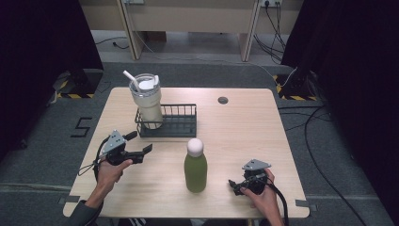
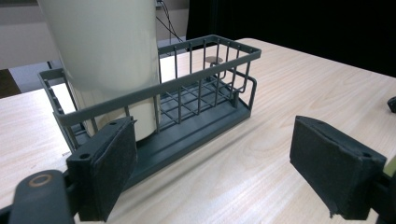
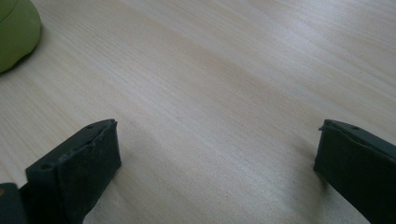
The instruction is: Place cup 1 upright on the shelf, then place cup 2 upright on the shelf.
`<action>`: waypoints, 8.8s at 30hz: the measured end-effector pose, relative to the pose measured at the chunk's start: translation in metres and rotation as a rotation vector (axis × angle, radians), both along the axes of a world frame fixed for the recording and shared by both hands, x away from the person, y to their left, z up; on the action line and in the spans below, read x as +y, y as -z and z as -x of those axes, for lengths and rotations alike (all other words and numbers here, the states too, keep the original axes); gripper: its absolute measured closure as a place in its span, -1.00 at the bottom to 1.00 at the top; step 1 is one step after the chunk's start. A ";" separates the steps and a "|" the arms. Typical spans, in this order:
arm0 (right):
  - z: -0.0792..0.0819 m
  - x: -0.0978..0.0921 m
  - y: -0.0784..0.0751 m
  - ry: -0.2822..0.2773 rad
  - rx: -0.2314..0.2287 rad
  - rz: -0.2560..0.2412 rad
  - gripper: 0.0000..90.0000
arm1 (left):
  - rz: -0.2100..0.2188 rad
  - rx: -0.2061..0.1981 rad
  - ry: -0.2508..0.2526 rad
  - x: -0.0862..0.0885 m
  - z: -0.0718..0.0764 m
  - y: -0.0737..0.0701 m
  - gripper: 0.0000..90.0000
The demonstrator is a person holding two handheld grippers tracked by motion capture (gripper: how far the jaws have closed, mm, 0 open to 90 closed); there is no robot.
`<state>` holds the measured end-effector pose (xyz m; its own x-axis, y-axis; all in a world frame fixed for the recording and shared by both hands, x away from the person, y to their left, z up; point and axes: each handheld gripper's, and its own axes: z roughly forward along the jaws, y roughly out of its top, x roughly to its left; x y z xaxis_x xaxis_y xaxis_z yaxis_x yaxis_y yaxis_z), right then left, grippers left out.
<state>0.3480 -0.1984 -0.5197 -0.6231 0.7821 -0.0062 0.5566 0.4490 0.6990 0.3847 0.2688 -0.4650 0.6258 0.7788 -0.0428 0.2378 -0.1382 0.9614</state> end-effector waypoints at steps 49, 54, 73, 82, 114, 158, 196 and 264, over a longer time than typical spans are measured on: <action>0.000 0.000 0.000 0.006 0.001 0.000 -0.99 | -0.269 0.178 0.101 -0.001 0.053 0.054 -0.67; 0.000 0.000 0.000 0.007 0.002 0.000 -0.99 | -0.308 0.213 0.100 -0.002 0.056 0.057 -0.67; 0.000 0.000 0.000 0.008 0.000 0.001 -0.99 | -0.314 0.313 0.134 0.000 0.053 0.060 -0.68; 0.003 0.000 -0.001 0.001 -0.009 -0.002 -0.89 | -0.315 0.313 0.135 0.000 0.053 0.060 -0.68; 0.045 0.027 -0.044 -0.175 -0.227 -0.194 -0.66 | -0.316 0.312 0.140 0.001 0.052 0.060 -0.69; 0.034 0.096 -0.030 -0.375 -0.274 -0.308 -0.65 | -0.316 0.312 0.142 0.001 0.052 0.060 -0.69; 0.015 0.115 -0.031 -0.403 -0.338 -0.360 -0.53 | -0.317 0.312 0.145 0.001 0.052 0.060 -0.70; -0.094 0.150 -0.129 -0.330 -0.394 -0.350 -0.53 | -0.317 0.313 0.147 0.001 0.052 0.060 -0.70</action>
